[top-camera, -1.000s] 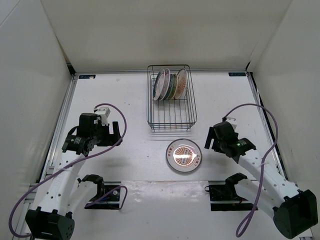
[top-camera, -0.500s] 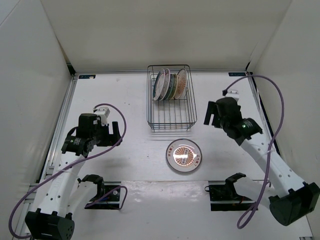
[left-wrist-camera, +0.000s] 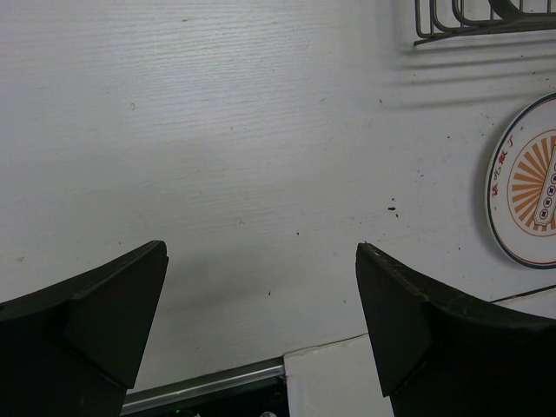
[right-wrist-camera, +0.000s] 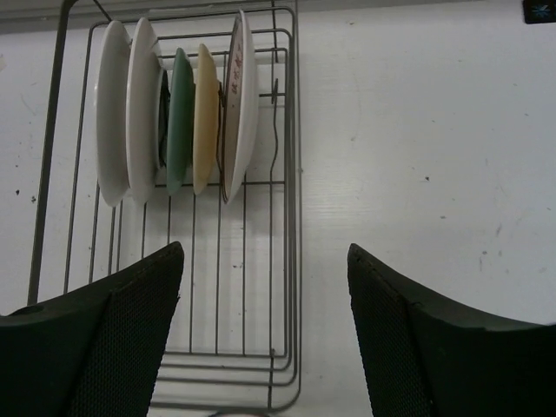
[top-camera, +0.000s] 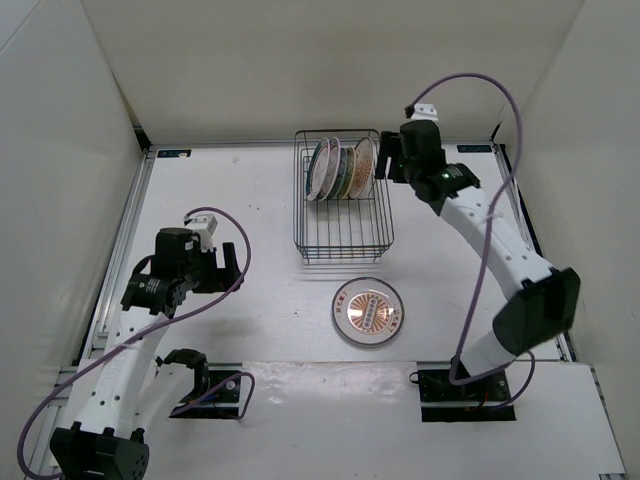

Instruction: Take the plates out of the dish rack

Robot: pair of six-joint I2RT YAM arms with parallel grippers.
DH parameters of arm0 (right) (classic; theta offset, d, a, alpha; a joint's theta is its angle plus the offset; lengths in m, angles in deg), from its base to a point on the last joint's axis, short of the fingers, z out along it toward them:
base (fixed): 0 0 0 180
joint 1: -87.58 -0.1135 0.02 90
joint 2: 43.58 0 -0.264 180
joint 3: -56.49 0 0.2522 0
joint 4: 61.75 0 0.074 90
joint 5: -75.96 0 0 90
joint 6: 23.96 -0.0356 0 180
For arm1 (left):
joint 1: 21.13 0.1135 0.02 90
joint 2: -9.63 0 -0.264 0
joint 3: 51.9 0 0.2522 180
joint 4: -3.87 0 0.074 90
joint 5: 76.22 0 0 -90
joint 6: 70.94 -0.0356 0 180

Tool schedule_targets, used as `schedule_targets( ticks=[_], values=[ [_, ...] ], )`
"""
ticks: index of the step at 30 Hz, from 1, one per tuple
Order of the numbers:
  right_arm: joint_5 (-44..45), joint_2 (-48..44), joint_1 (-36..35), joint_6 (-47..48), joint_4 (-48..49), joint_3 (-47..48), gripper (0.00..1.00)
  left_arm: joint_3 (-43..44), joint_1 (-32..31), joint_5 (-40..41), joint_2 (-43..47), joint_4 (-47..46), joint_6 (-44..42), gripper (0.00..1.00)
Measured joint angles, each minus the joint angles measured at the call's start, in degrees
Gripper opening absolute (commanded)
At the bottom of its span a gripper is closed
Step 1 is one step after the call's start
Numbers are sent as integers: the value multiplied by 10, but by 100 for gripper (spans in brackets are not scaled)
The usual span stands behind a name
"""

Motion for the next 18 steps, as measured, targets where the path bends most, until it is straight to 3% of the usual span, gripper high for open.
schedule_targets(
  ticks=[11, 18],
  values=[
    [-11, 285, 0, 28, 22, 201, 77, 0, 0, -2, 0, 1, 0, 100],
    [22, 329, 0, 31, 31, 214, 70, 0, -3, -2, -7, 3, 0, 100]
  ],
)
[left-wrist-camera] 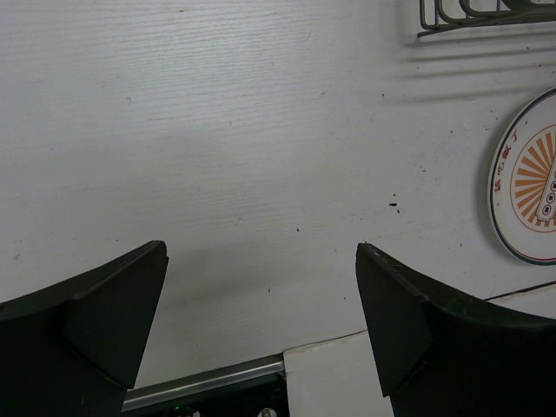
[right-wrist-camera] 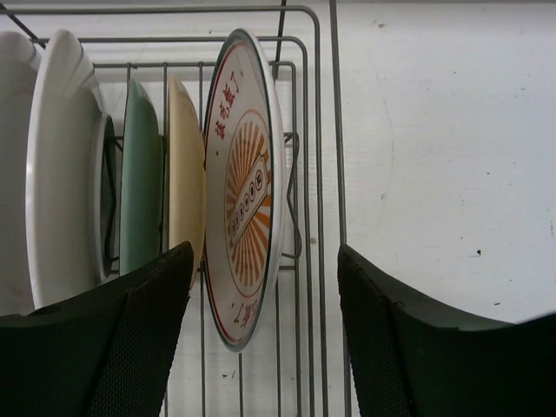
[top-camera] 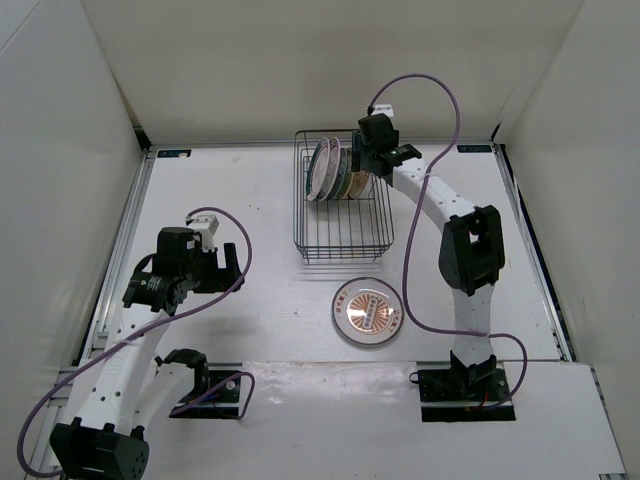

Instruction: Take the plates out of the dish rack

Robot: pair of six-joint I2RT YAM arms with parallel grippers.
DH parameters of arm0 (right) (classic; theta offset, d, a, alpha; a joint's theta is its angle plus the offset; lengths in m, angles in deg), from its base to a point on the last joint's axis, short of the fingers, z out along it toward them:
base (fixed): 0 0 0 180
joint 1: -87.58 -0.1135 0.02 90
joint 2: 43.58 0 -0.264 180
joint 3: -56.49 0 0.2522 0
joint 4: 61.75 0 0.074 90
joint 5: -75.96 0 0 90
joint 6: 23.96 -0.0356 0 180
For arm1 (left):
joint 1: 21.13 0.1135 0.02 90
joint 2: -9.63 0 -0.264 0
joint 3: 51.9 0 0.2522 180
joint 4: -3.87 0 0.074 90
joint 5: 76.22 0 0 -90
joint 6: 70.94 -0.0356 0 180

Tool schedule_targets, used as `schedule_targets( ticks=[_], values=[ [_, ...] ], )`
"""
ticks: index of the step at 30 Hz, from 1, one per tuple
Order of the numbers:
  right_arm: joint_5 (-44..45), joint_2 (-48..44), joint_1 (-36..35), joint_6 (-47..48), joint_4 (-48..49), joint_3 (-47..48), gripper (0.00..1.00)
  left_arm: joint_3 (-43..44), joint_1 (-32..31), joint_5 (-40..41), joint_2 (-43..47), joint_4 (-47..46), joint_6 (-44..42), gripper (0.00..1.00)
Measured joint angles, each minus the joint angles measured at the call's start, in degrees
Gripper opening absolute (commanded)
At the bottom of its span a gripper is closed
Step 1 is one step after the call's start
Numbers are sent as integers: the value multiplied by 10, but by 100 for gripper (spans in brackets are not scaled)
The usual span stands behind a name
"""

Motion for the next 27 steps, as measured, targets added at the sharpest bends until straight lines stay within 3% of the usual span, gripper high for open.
schedule_targets(
  ticks=[5, 9, 16, 20, 22, 27],
  values=[
    [16, 0, 1, 1, 19, 6, 66, 0, 0, 0, 0, 1, 0, 100],
    [22, 4, 4, 2, 34, 7, 58, 0, 0, 0, 0, 2, 0, 100],
    [31, 18, 7, 3, 36, 8, 30, 0, 0, 0, 0, 2, 0, 100],
    [32, 20, 9, 3, 36, 8, 24, 0, 0, 0, 0, 2, 0, 100],
    [32, 21, 10, 2, 37, 8, 16, 0, 0, 0, 0, 2, 0, 100],
    [40, 24, 7, -1, 37, 14, 5, 0, 0, 0, 0, 2, 0, 100]
  ],
)
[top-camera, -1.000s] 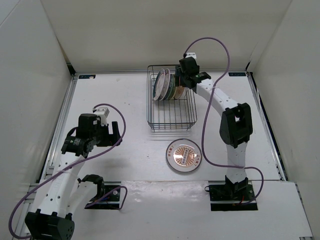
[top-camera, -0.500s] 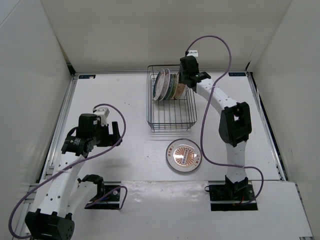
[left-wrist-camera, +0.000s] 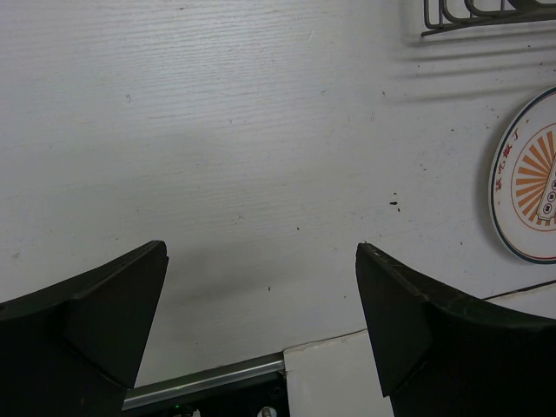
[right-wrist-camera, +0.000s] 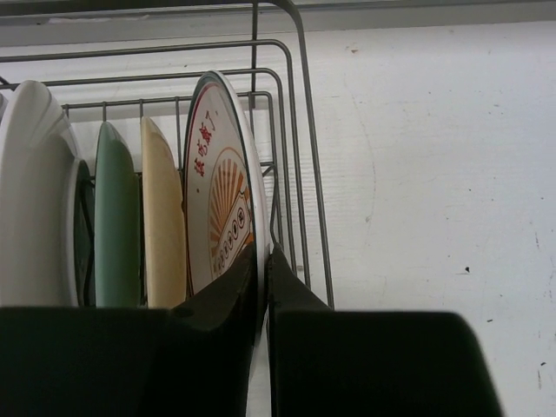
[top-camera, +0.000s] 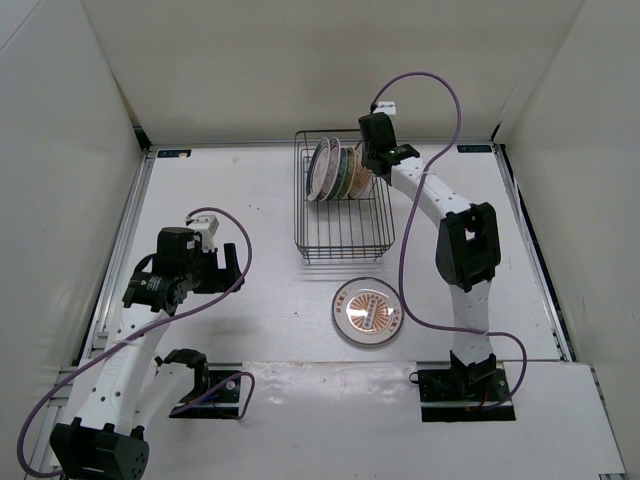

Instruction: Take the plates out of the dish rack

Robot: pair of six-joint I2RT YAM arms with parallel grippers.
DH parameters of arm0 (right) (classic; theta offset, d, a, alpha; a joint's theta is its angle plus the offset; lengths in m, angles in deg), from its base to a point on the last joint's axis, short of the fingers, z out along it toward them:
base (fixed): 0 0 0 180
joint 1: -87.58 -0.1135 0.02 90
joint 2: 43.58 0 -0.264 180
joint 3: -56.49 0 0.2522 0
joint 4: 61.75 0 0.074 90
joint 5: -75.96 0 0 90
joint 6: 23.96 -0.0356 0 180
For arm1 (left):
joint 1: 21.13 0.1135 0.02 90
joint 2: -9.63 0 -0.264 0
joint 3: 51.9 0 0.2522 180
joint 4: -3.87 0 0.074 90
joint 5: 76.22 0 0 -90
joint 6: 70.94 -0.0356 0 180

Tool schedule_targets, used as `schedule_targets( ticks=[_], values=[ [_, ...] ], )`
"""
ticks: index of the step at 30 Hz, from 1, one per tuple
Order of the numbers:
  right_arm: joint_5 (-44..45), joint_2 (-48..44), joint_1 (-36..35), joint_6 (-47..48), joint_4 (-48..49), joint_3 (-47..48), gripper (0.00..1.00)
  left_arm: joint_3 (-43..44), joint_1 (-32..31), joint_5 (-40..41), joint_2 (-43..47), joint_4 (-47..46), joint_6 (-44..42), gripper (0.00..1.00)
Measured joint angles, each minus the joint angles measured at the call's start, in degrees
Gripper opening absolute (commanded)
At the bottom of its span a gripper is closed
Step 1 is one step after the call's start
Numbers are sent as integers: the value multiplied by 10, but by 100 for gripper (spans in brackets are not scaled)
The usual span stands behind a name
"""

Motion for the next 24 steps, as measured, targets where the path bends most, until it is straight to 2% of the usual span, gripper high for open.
schedule_targets(
  ticks=[2, 24],
  values=[
    [7, 2, 0, 2, -2, 1, 0, 0, 0, 0, 0, 0, 0, 100],
    [16, -7, 0, 34, -36, 25, 0, 0, 0, 0, 2, 0, -1, 100]
  ],
)
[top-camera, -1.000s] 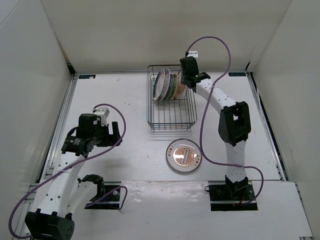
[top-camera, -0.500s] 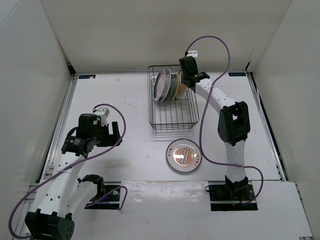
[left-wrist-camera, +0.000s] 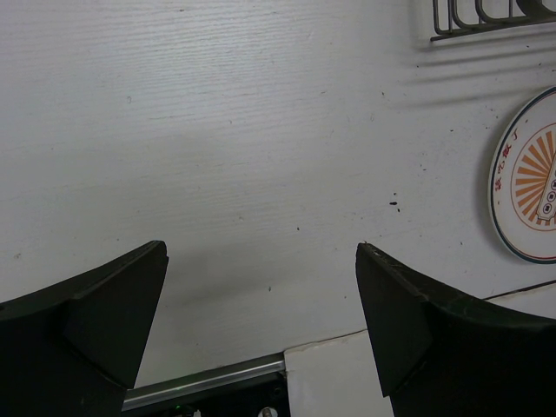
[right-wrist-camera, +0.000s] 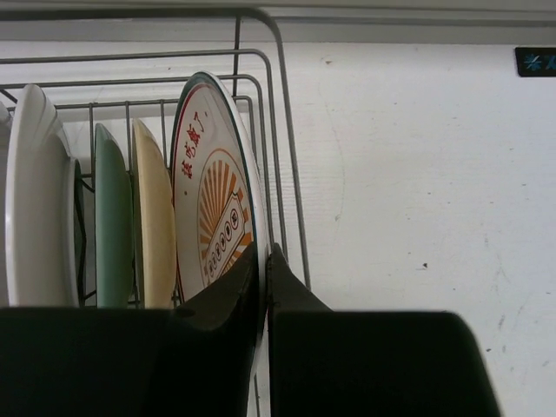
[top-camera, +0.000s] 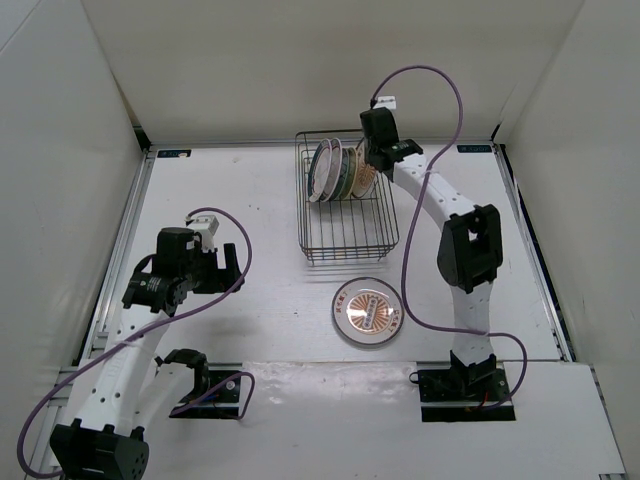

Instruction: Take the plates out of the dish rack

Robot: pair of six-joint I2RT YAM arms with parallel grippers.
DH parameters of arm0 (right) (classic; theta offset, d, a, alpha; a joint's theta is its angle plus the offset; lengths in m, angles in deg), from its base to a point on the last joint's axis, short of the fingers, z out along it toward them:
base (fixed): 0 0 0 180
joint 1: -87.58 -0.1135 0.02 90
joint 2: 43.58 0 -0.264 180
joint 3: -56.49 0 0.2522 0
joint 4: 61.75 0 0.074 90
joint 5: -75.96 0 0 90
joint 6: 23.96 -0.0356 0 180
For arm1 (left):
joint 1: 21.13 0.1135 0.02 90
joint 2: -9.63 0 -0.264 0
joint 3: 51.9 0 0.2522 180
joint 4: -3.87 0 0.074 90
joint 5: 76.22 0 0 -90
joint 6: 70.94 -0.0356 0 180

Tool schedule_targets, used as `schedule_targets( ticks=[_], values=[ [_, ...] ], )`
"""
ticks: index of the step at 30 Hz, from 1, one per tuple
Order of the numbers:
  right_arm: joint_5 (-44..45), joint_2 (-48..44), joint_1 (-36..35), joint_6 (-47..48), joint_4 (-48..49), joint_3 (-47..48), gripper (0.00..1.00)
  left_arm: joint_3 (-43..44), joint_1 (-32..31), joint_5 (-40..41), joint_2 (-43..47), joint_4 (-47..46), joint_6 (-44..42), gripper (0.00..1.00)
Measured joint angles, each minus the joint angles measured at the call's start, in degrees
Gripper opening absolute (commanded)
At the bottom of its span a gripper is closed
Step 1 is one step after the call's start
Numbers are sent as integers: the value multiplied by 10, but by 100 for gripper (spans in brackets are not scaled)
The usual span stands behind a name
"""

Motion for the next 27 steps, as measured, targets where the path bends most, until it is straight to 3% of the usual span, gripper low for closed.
schedule_targets(
  ticks=[11, 18, 22, 27],
  values=[
    [13, -104, 5, 21, -9, 1, 0, 0, 0, 2, 11, 0, 0, 100],
    [16, -122, 5, 25, -12, -17, 0, 0, 0, 7, 16, 0, 0, 100],
    [28, -156, 5, 29, -12, -56, 0, 0, 0, 8, 17, 0, 0, 100],
    [41, -273, 5, 18, -24, -153, 0, 0, 0, 9, 19, 0, 0, 100]
  ],
)
